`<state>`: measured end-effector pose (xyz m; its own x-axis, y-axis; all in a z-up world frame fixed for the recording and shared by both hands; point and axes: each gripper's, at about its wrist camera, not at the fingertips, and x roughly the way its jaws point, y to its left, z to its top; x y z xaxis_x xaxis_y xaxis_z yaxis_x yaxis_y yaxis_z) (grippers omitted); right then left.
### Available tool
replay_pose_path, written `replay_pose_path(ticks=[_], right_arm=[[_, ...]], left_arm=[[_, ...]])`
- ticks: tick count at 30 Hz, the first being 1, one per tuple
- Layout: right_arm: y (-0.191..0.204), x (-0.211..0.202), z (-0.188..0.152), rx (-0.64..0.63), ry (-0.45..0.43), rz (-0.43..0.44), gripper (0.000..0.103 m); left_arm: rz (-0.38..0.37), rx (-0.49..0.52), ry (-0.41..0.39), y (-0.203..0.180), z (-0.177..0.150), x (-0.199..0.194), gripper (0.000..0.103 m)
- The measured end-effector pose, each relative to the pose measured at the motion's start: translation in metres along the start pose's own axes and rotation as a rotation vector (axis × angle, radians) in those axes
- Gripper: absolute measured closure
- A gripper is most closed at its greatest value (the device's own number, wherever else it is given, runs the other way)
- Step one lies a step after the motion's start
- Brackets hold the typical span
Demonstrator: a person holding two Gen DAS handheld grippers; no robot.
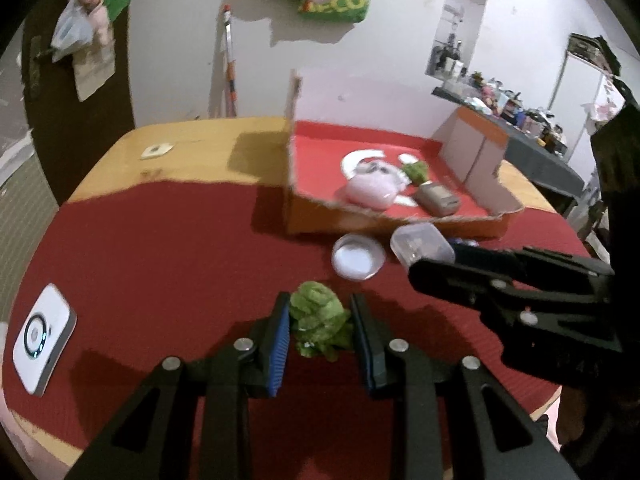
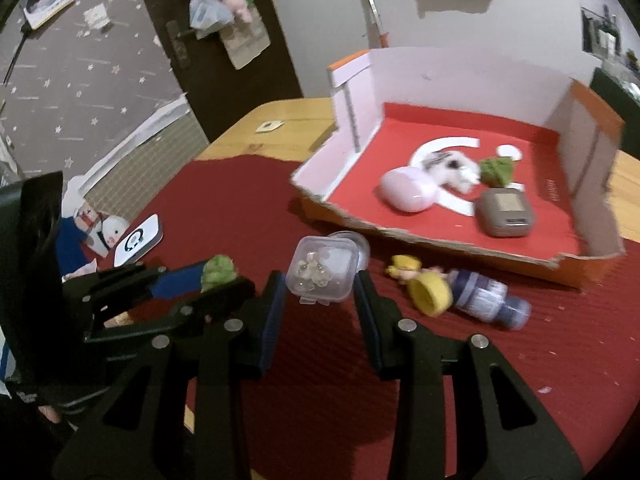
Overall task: Organize objects
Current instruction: 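Carry the green plush with the left tool while the right tool carries the clear container into the box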
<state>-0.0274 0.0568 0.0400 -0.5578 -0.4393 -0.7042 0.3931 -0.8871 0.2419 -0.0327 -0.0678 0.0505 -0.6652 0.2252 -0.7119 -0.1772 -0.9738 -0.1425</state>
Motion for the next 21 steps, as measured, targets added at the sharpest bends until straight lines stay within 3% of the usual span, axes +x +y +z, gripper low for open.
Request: replay_pose_path(ticks=[10,21], right_arm=[[-0.026,-0.029,0.001,0.05,-0.047,-0.049,0.069],[-0.037,-0.03,-0.001,0.069,-0.046,-0.058,0.069]], left_arm=[[-0.054,0.053,-0.044,-0.03,0.036,0.008,0.073],[-0.082,0.072,-0.018,-0.045,0.049,0.026,0.073]])
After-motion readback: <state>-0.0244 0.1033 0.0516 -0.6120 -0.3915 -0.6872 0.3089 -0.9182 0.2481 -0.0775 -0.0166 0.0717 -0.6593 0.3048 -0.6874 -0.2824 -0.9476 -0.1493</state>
